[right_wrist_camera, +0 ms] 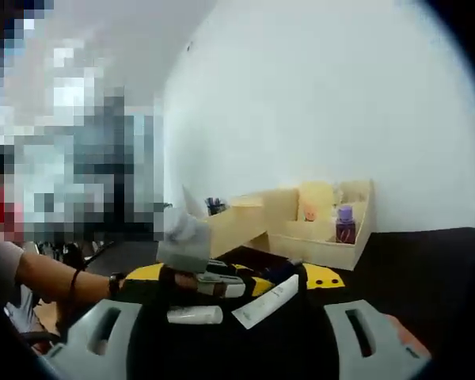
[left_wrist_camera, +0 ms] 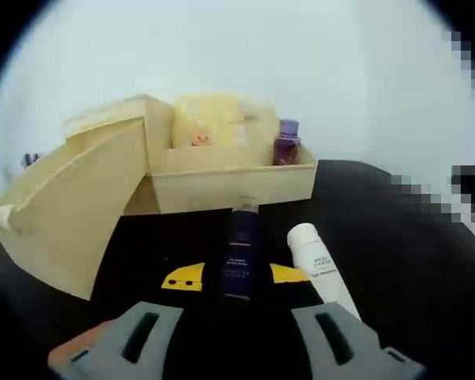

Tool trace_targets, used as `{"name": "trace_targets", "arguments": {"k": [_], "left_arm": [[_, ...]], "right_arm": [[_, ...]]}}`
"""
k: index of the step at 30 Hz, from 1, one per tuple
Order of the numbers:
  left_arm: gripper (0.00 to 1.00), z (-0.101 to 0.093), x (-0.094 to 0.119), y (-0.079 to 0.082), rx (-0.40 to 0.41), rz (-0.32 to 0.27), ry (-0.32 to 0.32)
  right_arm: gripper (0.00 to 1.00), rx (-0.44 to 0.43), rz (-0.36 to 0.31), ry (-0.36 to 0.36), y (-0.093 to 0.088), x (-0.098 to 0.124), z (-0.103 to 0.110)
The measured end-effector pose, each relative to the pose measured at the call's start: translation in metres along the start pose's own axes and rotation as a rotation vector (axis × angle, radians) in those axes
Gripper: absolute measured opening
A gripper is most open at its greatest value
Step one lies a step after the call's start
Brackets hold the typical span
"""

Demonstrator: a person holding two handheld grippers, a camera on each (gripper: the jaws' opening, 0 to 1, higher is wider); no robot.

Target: Open the drawer, pick up the cosmetic bottles from the table one by one, place them into the drawer, release the gripper, close the drawer, and move the gripper away

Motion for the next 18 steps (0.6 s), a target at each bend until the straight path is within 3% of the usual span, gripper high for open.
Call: {"name": "trace_targets", "arguments": {"k": [18], "left_arm": [[0.19, 0.0047, -0.0006, -0.0003, -0.034, 0.006, 0.026]], "right_arm": [[0.6, 0.008, 0.02, -0.01, -0.0029, -0.0014, -0.0037]]}}
Point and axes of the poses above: the point that each gripper's makers call its tool centre point, and the gripper's own axes: x roughly backward along the fingers, z roughly to its left, y roughly out of its top, the point moved 7 cm from there along x, roughly backward along the fingers, and after that the axes turned 14 degrees about -z, right-handed, at the moved point
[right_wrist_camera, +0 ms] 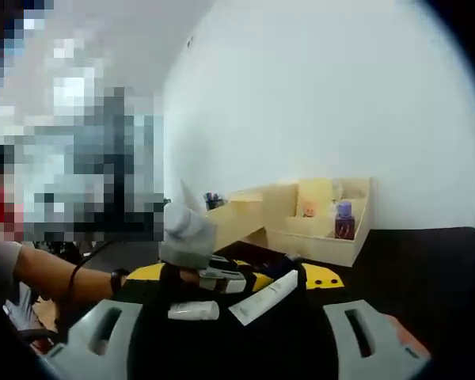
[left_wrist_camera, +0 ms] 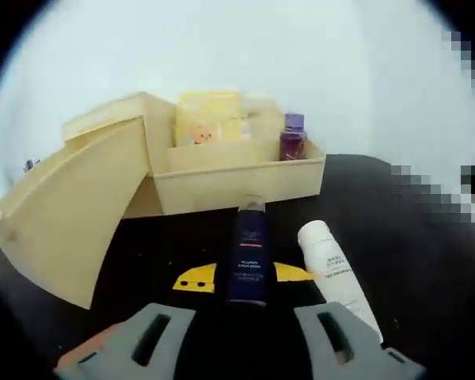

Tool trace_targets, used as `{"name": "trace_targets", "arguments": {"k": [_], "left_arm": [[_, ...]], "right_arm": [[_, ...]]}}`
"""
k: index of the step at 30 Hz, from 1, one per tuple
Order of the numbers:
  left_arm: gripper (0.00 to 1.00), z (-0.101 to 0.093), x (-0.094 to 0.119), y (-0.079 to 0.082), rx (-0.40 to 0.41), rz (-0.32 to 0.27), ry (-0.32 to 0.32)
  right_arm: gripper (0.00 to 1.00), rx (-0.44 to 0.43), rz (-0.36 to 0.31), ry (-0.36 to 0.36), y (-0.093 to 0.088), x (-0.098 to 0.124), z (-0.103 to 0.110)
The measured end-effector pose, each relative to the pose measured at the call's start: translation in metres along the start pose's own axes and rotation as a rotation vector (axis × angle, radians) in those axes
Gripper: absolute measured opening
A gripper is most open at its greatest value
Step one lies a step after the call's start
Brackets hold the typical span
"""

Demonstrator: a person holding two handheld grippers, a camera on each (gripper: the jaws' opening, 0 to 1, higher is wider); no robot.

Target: Open the drawer, pick up the cosmetic bottles from the table one by one, place them into the drawer, release the gripper, close the drawer, and move the gripper away

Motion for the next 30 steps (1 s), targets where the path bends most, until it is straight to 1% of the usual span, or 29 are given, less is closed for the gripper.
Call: {"name": "trace_targets", "arguments": {"k": [3, 8, 12, 14, 15, 20, 22, 24, 26, 28, 30], "left_arm": [[0.19, 0.001, 0.004, 0.002, 0.034, -0.002, -0.006], [0.19, 0.004, 0.016, 0.005, 0.057, -0.013, -0.016], [0.18, 0.003, 0.03, 0.01, 0.067, -0.045, -0.036], [0.18, 0.003, 0.036, 0.014, 0.058, -0.066, -0.048], [0.18, 0.004, 0.039, 0.016, 0.039, -0.083, -0.054], [0.18, 0.006, 0.054, 0.025, 0.02, -0.133, -0.067], [0.18, 0.006, 0.059, 0.028, 0.014, -0.142, -0.077], [0.18, 0.006, 0.063, 0.032, 0.007, -0.158, -0.085], [0.18, 0.004, 0.067, 0.035, 0.002, -0.157, -0.099], [0.18, 0.003, 0.069, 0.036, -0.005, -0.152, -0.112], [0.18, 0.002, 0.072, 0.035, -0.021, -0.131, -0.13]], "right_arm": [[0.6, -0.005, -0.004, -0.008, 0.0, 0.0, 0.001], [0.6, -0.02, -0.013, -0.01, 0.0, 0.0, 0.001], [0.6, -0.028, -0.01, -0.018, -0.002, -0.001, -0.002], [0.6, -0.037, -0.003, -0.024, -0.005, -0.001, -0.003], [0.6, -0.046, 0.0, -0.027, -0.007, -0.001, -0.004], [0.6, -0.133, -0.013, -0.036, -0.004, -0.001, -0.009], [0.59, -0.157, -0.015, -0.039, -0.005, -0.001, -0.01], [0.58, -0.208, -0.006, -0.051, -0.009, 0.001, -0.01], [0.57, -0.27, -0.001, -0.068, -0.012, 0.002, -0.012], [0.56, -0.287, 0.004, -0.061, -0.014, 0.002, -0.013], [0.56, -0.285, 0.005, -0.068, -0.016, 0.003, -0.014]]}}
Point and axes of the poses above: the point that each gripper's makers call its tool centre point, and the gripper's own axes: x roughly backward along the fingers, z roughly to its left, y roughly out of its top, the point moved 7 cm from there along x, roughly backward along the fingers, and after that the axes turned 14 degrees about -z, right-handed, at the moved point
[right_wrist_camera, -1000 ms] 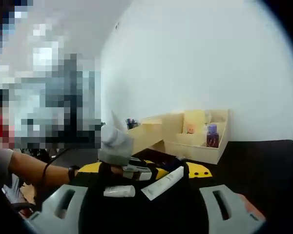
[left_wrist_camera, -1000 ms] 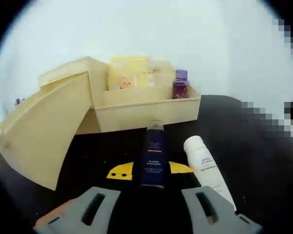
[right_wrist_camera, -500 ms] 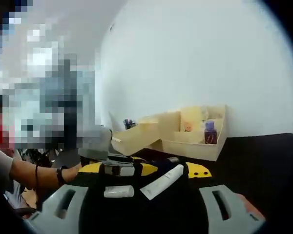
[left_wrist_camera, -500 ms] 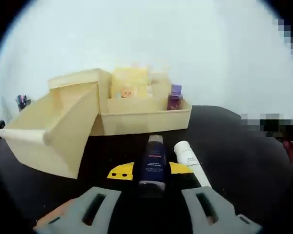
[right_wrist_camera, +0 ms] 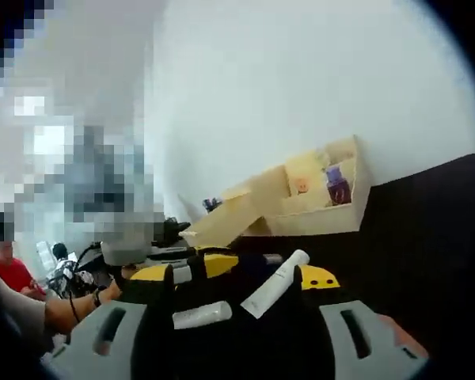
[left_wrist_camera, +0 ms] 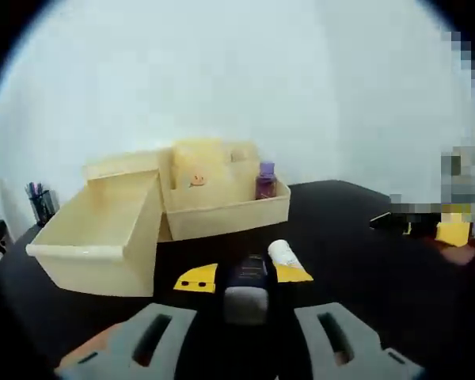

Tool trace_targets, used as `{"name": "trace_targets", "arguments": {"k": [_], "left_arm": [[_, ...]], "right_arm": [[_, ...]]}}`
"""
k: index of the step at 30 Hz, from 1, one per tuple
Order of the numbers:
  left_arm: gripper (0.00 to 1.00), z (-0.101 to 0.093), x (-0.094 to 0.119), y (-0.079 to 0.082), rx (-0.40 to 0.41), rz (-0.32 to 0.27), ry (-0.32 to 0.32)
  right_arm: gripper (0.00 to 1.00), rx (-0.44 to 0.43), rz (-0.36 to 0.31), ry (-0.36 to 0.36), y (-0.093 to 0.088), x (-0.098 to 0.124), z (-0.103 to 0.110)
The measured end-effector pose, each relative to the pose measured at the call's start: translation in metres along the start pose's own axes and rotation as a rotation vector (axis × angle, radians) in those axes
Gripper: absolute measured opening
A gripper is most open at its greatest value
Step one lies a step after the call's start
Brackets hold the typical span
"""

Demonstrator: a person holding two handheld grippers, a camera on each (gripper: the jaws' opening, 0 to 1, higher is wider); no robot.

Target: Open the drawer, pick up the cosmetic bottles from the table one by one, place them into the drawer, release the gripper, close the drawer, and move the gripper away

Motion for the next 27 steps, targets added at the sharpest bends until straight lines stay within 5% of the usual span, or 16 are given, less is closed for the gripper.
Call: {"name": "trace_targets", "arguments": {"k": [8, 13, 18, 27], "left_arm": [[0.19, 0.01, 0.029, -0.012, -0.078, 0.148, -0.061], [0.19, 0.018, 0.041, -0.034, -0.137, 0.286, -0.08], [0.19, 0.019, 0.038, -0.044, -0.104, 0.331, -0.083], [0.24, 0.021, 0.025, -0.033, -0.095, 0.304, -0.082]], "right_arm": [[0.55, 0.022, -0.001, 0.001, -0.001, 0.001, 0.006], [0.55, 0.037, 0.004, 0.012, -0.003, 0.001, 0.01], [0.55, 0.036, 0.0, 0.013, -0.003, 0.002, 0.011], [0.54, 0.031, -0.007, 0.014, -0.003, 0.005, 0.013]]}}
Point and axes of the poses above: the point that each gripper's makers call its tool centre point, and the gripper's own axes: x roughly backward along the fingers, z roughly to its left, y roughly out of its top, the point moved 7 cm from there along x, roughly backward along the fingers, and after that the axes turned 14 degrees about -z, right-handed, at the moved point
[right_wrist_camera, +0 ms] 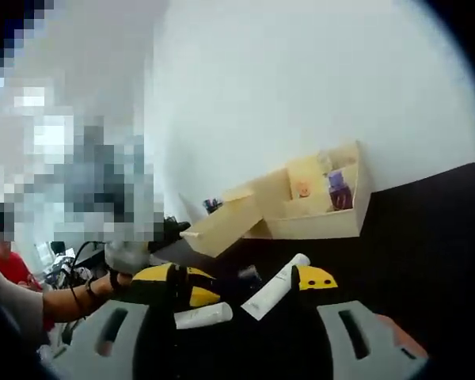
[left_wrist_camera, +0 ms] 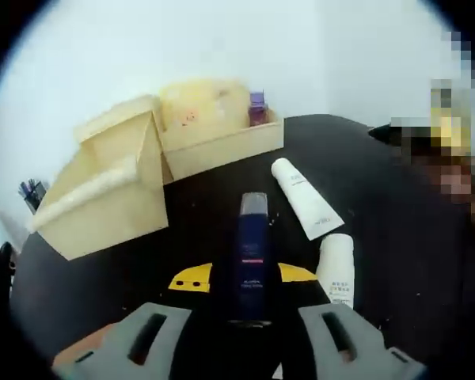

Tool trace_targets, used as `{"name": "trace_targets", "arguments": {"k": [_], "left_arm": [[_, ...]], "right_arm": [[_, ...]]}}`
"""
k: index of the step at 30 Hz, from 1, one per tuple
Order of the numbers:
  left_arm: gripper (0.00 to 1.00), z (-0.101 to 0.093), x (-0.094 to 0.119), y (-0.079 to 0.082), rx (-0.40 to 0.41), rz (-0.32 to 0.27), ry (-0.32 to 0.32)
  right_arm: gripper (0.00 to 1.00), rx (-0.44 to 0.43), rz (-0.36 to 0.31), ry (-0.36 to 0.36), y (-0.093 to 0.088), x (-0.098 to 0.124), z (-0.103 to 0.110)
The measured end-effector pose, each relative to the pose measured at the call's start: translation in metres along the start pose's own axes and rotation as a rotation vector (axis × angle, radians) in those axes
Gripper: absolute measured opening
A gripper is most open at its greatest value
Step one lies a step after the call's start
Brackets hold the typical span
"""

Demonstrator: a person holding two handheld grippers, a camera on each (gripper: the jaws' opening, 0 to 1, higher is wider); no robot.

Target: Open the drawer, pick up the cosmetic bottles from the table one by one, place them into the drawer, release the gripper, close the drawer, and move the gripper away

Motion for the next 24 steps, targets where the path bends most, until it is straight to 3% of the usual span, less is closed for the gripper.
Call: {"name": "trace_targets", "arguments": {"k": [5, 7, 12, 21, 24], "left_arm": [[0.25, 0.001, -0.017, -0.003, -0.003, 0.053, -0.013], [0.2, -0.001, -0.019, -0.003, 0.057, 0.072, -0.042], [0.18, 0.004, -0.019, -0.002, 0.068, 0.077, -0.031], [0.18, 0.0, -0.005, 0.009, 0.08, -0.009, -0.022], [0.18, -0.002, 0.002, 0.018, 0.088, -0.061, -0.029]], "right_arm": [[0.53, 0.0, 0.001, 0.002, -0.002, 0.0, 0.002], [0.53, 0.0, 0.001, 0.002, -0.002, 0.0, 0.003], [0.53, -0.001, 0.0, 0.004, -0.003, 0.001, 0.005], [0.52, -0.013, -0.004, 0.004, -0.005, 0.002, 0.008], [0.52, -0.056, -0.01, 0.014, -0.007, 0.002, 0.01]]}}
Point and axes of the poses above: the point that each gripper's makers call its tool centre point, and the gripper's own axes: x roughly backward along the fingers, z roughly to its left, y roughly out of its top, the point moved 7 cm from there along x, roughly backward along the fingers, and after that the axes turned 14 degrees about -z, right-handed, at the moved point
